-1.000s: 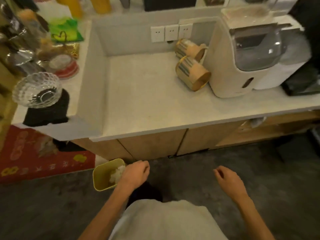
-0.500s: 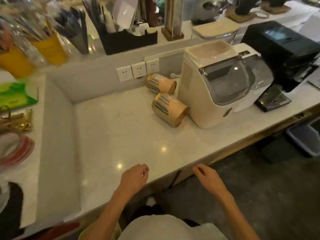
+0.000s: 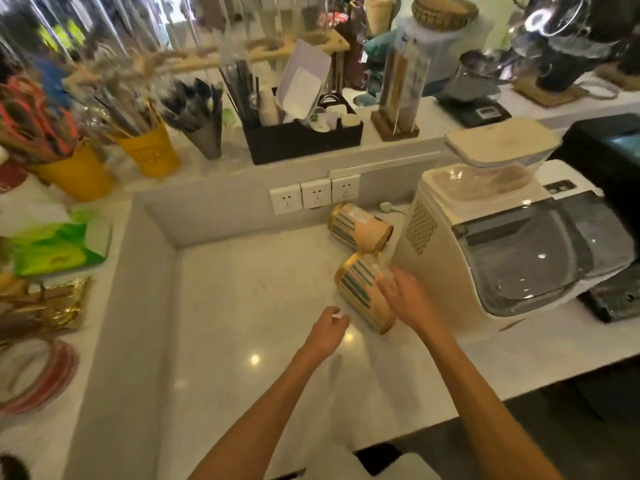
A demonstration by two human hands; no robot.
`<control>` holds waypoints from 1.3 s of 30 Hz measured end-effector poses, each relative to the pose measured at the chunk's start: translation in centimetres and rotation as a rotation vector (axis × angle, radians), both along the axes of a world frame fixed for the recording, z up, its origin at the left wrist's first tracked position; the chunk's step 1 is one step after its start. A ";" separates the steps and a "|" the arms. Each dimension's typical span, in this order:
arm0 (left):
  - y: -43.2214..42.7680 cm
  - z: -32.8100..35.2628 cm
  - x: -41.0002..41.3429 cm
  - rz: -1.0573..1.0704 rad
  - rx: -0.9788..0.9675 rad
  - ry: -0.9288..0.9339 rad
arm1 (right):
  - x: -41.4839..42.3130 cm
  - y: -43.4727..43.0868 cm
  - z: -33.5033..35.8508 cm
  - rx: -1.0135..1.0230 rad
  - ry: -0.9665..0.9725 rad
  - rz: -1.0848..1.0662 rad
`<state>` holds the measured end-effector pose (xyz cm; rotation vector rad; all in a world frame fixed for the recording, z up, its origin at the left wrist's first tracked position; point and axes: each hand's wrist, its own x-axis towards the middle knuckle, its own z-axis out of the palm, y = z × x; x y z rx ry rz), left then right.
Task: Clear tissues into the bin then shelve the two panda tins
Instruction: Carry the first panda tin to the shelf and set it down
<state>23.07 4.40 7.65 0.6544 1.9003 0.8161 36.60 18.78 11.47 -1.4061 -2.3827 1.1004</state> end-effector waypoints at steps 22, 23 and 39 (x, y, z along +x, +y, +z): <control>-7.9 -0.7 10.2 0.946 0.390 -0.628 | -2.5 -1.6 -2.7 -0.710 0.050 0.453; -10.2 -0.7 11.0 0.990 0.424 -0.643 | -2.8 -3.1 -2.4 -0.773 -0.015 0.531; -42.9 3.1 38.6 1.945 0.793 -0.329 | 4.9 -48.7 -0.9 -1.039 -0.387 1.505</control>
